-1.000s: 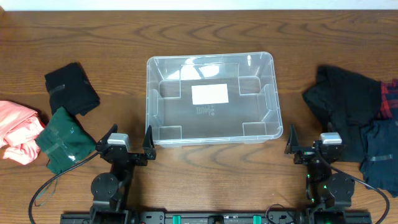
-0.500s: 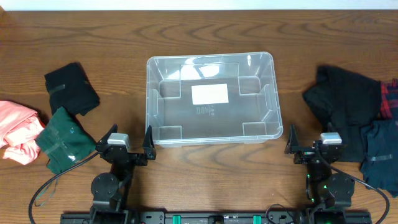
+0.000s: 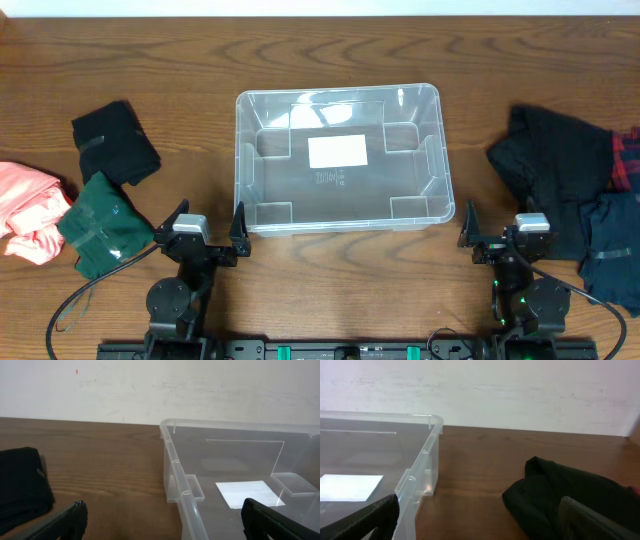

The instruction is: Pack container

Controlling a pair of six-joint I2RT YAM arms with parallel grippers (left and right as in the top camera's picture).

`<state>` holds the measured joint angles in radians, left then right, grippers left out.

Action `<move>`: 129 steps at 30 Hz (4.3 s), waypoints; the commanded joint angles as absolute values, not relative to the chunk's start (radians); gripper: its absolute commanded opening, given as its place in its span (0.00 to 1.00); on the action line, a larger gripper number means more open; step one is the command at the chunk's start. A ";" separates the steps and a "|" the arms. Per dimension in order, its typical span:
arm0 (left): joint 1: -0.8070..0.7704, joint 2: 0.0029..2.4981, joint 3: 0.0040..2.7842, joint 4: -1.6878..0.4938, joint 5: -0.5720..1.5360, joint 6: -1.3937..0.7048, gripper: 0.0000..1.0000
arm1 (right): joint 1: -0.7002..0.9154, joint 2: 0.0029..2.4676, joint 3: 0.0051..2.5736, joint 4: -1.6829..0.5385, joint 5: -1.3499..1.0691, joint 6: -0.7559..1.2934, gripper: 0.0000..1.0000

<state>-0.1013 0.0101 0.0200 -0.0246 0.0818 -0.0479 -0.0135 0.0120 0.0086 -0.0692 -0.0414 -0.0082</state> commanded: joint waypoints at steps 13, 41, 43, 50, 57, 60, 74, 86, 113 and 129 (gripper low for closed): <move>-0.104 0.004 0.004 -0.063 0.078 -0.035 0.98 | -0.005 0.007 0.006 -0.043 -0.038 0.005 0.99; -0.103 0.661 0.916 -0.682 0.023 -0.088 0.98 | -0.027 0.788 0.771 -0.467 0.147 0.009 0.99; -0.103 0.730 1.004 -0.744 0.027 -0.088 0.98 | -0.046 0.928 0.897 -0.556 0.147 -0.006 0.99; -0.103 0.836 1.117 -0.816 0.041 -0.088 0.98 | -0.083 1.297 1.222 -0.816 0.172 -0.047 0.99; -0.103 0.860 1.117 -0.823 0.041 -0.088 0.98 | -0.126 1.493 1.234 -0.835 0.301 -0.153 0.99; -0.103 0.867 1.117 -0.821 0.041 -0.088 0.98 | -0.144 1.594 1.234 -0.867 0.370 -0.157 0.99; -0.103 0.875 1.117 -0.811 0.041 -0.088 0.98 | -0.160 1.929 1.234 -0.860 0.449 -0.102 0.95; -0.103 0.875 1.117 -0.803 0.041 -0.088 0.98 | -0.153 1.921 1.240 -0.841 0.448 -0.030 0.18; -0.103 0.875 1.117 -0.805 0.041 -0.088 0.98 | 0.471 1.380 1.404 -0.731 0.227 -0.336 0.01; 0.116 0.883 1.117 -0.834 -0.001 -0.154 0.98 | 0.649 1.785 1.391 -0.738 0.106 -0.383 0.01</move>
